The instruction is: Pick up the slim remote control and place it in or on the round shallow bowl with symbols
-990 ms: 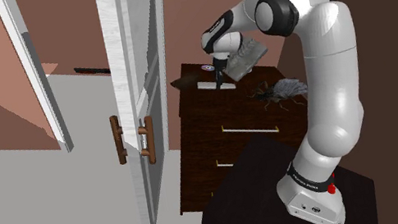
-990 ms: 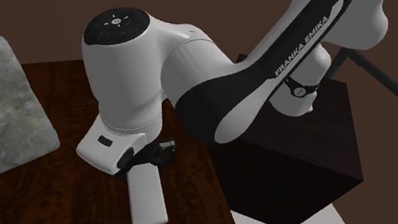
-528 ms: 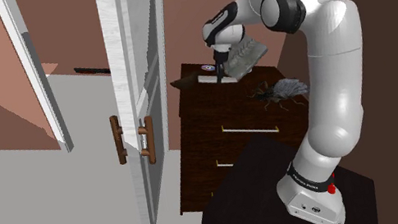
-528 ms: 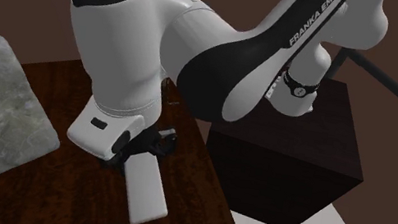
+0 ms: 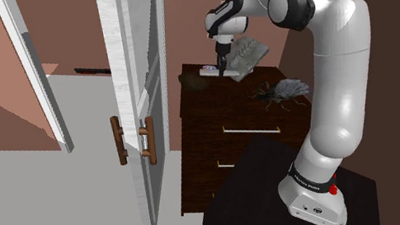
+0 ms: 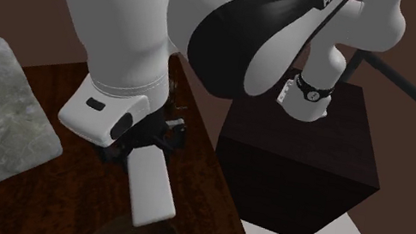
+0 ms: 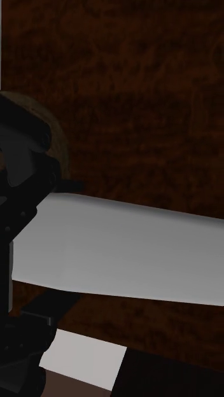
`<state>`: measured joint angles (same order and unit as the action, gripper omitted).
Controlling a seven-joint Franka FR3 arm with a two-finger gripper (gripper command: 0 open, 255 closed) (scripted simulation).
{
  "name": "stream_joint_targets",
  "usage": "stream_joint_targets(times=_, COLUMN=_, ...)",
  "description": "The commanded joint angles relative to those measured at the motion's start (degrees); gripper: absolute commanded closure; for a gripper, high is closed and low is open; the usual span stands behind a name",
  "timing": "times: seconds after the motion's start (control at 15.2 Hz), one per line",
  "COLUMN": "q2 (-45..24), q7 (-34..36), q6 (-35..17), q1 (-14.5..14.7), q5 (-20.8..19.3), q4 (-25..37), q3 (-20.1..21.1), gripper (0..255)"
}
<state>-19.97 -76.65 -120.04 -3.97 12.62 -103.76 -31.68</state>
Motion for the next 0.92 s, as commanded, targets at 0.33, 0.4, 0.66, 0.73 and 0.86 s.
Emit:
stream_joint_targets(times=0.33, q2=-7.66, q7=3.57, q6=5.61, q1=-0.07, q5=2.49, q4=12.83, q3=2.32, gripper=255)
stream_joint_targets(times=0.4, q2=-9.45, q7=4.27, q6=6.68, q1=-0.24, q5=3.0, q4=15.64, q3=2.8, gripper=255)
stream_joint_targets(times=0.66, q2=-17.42, q7=7.4, q6=11.81, q1=-1.47, q5=4.86, q4=28.75, q3=4.73, gripper=255)
stream_joint_targets(times=0.73, q2=-19.71, q7=8.28, q6=13.38, q1=-1.97, q5=5.28, q4=32.69, q3=5.22, gripper=255)
stream_joint_targets(times=0.86, q2=-22.39, q7=9.17, q6=14.49, q1=-2.53, q5=5.77, q4=36.57, q3=5.82, gripper=255)
